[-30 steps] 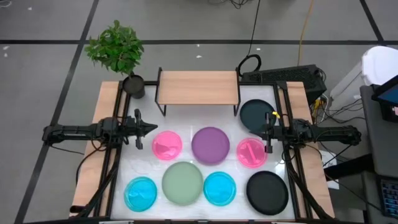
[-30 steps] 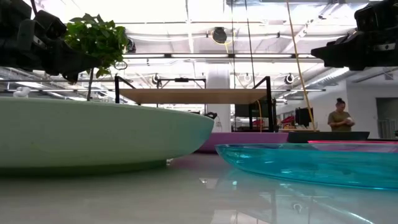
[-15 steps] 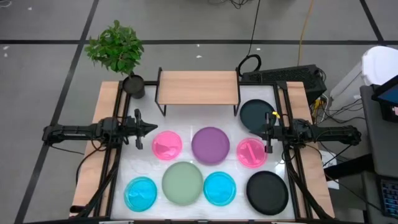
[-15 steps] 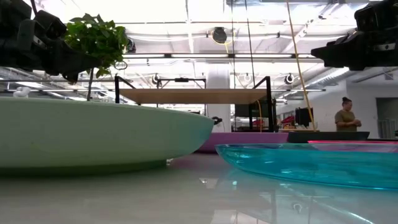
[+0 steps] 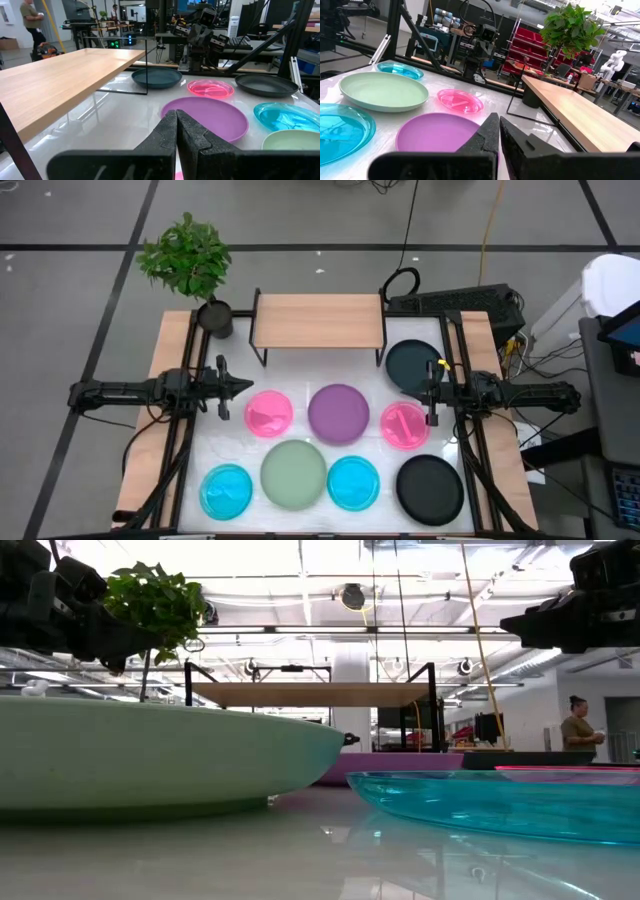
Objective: Place and stack plates onto a shelf
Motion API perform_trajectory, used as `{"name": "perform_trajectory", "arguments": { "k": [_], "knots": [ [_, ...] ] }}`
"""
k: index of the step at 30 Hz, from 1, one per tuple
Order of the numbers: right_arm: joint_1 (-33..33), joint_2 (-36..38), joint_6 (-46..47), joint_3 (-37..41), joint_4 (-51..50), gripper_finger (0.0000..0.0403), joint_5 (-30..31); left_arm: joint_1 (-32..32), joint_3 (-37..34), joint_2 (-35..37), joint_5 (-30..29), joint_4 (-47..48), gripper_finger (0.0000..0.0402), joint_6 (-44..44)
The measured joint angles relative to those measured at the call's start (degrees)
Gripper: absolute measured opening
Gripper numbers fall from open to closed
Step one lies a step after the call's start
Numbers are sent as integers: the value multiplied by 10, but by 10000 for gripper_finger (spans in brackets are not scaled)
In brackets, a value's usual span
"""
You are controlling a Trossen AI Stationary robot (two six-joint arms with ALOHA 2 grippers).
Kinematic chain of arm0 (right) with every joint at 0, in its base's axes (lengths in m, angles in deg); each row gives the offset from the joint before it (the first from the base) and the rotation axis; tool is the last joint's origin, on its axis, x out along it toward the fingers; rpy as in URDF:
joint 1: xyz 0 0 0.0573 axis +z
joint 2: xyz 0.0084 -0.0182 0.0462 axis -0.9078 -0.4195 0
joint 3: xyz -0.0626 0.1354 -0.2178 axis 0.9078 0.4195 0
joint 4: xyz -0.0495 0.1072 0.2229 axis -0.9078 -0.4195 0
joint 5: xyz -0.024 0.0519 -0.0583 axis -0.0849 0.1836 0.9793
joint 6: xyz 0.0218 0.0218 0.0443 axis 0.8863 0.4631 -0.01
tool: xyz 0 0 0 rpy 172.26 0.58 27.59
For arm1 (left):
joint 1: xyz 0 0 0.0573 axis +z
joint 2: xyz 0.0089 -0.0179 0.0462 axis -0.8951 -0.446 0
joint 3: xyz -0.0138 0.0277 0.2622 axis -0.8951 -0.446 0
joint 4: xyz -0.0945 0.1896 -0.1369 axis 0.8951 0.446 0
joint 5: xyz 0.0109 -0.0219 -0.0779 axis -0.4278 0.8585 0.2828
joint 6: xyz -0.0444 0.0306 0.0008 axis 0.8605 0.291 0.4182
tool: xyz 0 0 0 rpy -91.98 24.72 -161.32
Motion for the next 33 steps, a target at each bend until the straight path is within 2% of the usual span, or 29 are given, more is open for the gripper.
{"name": "perform_trajectory", "arguments": {
  "k": [14,18,23,33],
  "knots": [
    [0,0,4,0,4,0,0,0,0,0,0,0,4,-1],
    [0,0,13,-4,38,0,8,0,0,0,0,0,4,-2],
    [0,-24,96,-57,0,0,108,0,0,0,0,0,4,-1],
    [0,-170,208,-232,-166,0,141,0,0,0,0,-7,4,0]
  ]
}}
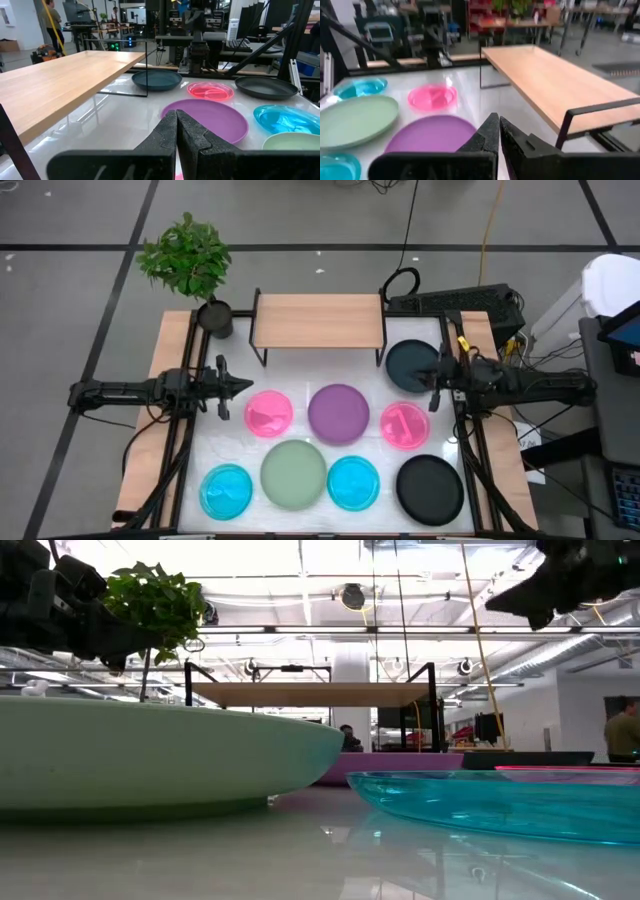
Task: Place and stack plates onto a shelf
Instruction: Put the top black plate on the shelf
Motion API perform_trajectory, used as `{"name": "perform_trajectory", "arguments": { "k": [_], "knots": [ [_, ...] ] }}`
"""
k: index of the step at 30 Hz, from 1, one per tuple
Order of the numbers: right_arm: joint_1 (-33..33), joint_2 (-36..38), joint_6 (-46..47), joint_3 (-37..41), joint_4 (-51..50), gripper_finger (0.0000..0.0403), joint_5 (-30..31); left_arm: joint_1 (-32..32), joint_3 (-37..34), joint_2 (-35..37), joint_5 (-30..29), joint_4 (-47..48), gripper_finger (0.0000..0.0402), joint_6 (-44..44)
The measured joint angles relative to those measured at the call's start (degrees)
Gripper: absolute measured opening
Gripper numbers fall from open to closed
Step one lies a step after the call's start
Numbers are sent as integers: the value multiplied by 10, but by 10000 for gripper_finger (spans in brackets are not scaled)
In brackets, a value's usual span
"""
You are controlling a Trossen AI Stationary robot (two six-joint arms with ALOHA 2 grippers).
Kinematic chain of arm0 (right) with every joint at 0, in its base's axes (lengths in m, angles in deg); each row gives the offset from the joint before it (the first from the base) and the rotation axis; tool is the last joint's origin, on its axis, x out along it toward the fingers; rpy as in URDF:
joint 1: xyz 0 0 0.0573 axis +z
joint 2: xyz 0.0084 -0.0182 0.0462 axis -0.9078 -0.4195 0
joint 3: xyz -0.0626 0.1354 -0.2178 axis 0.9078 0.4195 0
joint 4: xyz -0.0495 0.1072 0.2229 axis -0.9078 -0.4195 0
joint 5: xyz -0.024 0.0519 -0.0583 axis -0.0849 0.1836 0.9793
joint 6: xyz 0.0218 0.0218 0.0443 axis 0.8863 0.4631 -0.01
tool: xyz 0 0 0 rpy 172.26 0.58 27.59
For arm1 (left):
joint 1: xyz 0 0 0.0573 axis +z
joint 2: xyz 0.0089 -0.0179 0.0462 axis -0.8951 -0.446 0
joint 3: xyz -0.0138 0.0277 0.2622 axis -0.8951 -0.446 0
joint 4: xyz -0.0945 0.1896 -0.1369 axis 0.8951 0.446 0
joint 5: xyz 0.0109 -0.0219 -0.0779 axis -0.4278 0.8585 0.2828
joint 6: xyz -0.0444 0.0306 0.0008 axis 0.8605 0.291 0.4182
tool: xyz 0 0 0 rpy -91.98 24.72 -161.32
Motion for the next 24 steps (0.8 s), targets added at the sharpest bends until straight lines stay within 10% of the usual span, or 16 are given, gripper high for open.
{"name": "perform_trajectory", "arguments": {
  "k": [15,24],
  "knots": [
    [-1,-217,147,-122,-249,3,39,0,0,0,-2,1,4,0],
    [-10,-318,245,-123,-327,89,24,0,0,0,-8,2,4,0]
  ]
}}
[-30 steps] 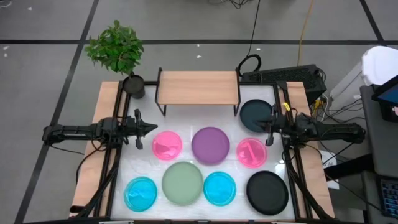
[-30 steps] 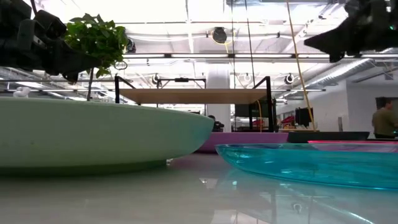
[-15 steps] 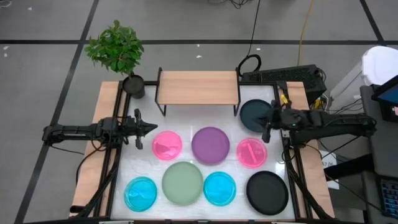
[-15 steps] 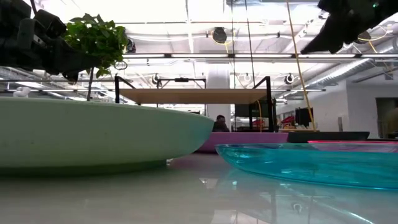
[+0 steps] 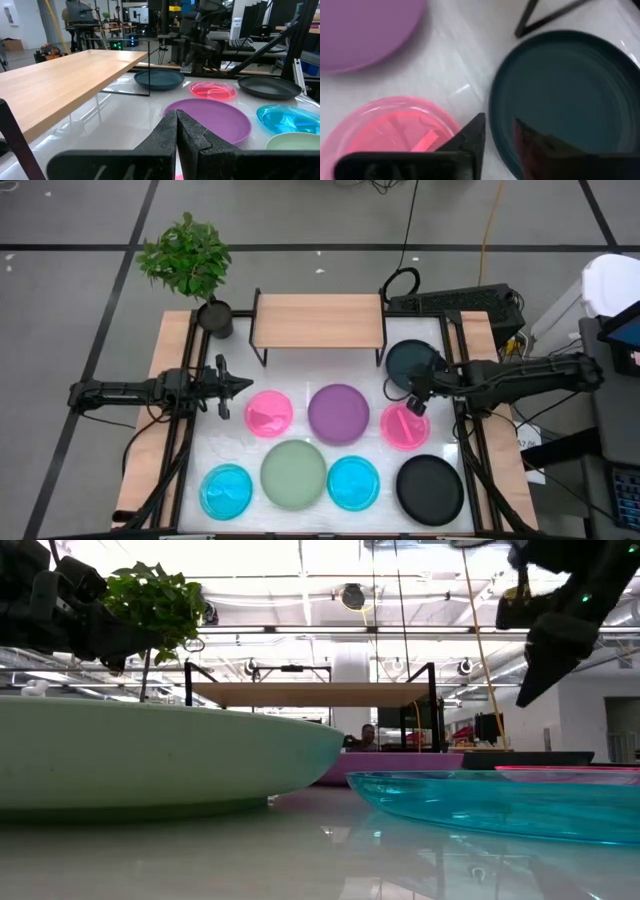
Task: Place and stack plates onto a shelf
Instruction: Put the top black plate on the shelf
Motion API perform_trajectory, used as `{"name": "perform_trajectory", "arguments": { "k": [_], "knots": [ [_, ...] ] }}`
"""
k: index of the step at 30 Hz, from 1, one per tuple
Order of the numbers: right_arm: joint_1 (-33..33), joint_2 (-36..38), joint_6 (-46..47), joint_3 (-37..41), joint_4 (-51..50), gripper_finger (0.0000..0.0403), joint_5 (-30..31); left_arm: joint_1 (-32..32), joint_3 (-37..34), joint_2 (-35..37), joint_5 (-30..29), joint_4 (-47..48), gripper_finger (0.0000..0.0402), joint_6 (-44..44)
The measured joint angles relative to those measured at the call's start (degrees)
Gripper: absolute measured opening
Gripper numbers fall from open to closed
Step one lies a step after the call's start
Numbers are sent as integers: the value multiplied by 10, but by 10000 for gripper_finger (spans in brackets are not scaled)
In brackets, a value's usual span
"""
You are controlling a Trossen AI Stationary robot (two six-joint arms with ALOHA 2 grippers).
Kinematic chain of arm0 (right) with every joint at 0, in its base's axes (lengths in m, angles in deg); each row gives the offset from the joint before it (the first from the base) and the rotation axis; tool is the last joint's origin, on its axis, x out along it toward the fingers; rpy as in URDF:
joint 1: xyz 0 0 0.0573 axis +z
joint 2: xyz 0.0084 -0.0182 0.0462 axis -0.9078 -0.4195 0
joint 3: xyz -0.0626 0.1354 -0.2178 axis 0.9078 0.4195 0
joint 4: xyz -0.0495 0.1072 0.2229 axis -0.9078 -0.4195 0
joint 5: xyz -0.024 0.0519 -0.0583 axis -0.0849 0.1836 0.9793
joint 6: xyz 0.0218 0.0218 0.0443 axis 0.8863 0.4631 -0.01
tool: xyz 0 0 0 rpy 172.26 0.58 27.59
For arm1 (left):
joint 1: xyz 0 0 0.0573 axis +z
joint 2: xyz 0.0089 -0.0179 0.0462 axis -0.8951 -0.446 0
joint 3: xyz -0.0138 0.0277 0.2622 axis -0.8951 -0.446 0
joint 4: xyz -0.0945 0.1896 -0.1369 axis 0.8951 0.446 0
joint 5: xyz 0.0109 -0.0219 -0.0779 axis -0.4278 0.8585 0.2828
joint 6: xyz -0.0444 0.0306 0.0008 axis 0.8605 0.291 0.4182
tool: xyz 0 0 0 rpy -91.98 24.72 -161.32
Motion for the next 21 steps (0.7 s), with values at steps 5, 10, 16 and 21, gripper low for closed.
{"name": "perform_trajectory", "arguments": {
  "k": [5,10,16,21],
  "knots": [
    [-24,-42,-18,0,2,145,-9,0,0,0,-2,0,4,0],
    [-35,-85,-63,0,27,192,-17,0,0,0,-3,0,4,0],
    [-35,-141,-78,0,37,207,-31,0,0,0,-3,0,4,0],
    [-35,-179,-78,0,37,206,-30,0,0,0,-3,0,4,0]
  ]
}}
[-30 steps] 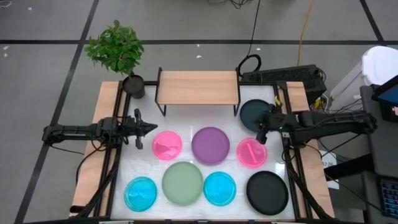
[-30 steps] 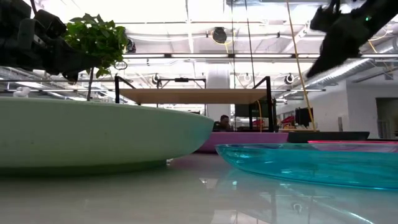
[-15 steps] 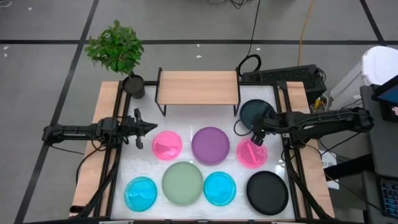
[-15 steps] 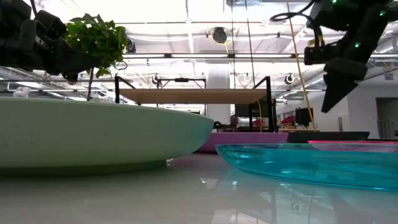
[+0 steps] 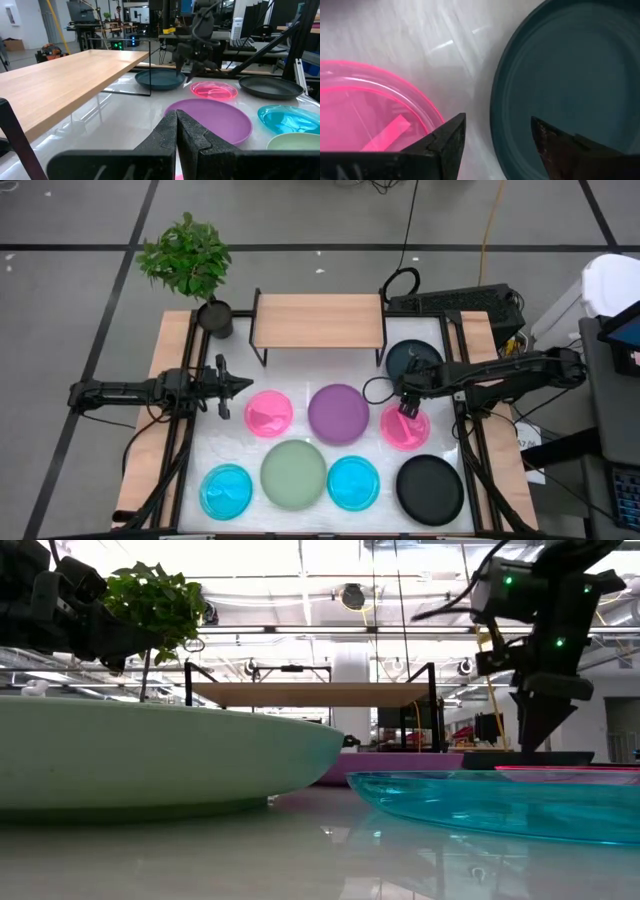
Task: Place and stack plates onto a shelf
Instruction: Put the top black plate on the shelf
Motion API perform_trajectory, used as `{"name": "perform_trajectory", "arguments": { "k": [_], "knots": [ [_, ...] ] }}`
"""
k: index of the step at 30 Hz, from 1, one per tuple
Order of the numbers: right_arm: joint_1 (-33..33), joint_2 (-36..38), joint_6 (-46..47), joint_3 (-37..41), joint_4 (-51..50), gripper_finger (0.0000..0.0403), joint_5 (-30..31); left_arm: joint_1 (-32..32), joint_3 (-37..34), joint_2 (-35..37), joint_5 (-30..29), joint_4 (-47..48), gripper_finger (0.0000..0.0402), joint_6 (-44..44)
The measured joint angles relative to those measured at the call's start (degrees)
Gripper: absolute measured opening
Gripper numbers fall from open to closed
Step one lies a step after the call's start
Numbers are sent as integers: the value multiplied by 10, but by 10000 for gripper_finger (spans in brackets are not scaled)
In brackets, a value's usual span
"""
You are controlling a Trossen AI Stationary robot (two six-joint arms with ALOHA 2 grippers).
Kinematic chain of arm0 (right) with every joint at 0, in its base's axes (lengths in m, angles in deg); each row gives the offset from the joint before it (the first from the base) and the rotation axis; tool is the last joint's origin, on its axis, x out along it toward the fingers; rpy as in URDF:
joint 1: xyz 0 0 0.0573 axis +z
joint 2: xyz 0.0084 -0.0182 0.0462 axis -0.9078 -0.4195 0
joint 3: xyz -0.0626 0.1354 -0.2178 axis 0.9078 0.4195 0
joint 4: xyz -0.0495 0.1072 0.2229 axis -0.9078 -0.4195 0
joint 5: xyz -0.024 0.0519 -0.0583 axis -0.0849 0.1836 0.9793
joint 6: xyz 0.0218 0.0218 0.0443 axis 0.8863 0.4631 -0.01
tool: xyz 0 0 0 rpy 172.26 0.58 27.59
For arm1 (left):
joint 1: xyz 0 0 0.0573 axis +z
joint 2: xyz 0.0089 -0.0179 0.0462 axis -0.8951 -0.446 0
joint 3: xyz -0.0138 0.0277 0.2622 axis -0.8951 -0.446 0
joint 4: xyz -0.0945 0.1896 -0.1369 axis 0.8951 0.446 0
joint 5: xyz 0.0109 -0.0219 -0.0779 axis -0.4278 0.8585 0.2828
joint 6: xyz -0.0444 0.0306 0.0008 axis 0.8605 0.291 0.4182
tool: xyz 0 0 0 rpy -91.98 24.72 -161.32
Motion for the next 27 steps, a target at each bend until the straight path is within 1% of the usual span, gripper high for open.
{"name": "perform_trajectory", "arguments": {
  "k": [3,8,11,14,16,19,22,27],
  "knots": [
    [0,-15,0,0,1,206,2,0,0,0,0,1,4,0],
    [-4,-34,7,0,-1,205,27,0,0,0,0,1,4,1],
    [-9,-41,9,0,-1,204,30,0,0,0,0,1,4,1],
    [-16,-47,9,0,0,193,30,0,0,0,0,1,4,1],
    [-22,-52,9,0,0,176,30,0,0,0,0,1,4,1],
    [-28,-60,8,0,0,141,29,0,0,0,0,1,4,1],
    [-32,-65,2,0,2,97,14,0,0,0,0,1,4,2],
    [-32,-66,0,0,4,18,12,0,0,0,0,0,4,3]
  ]
}}
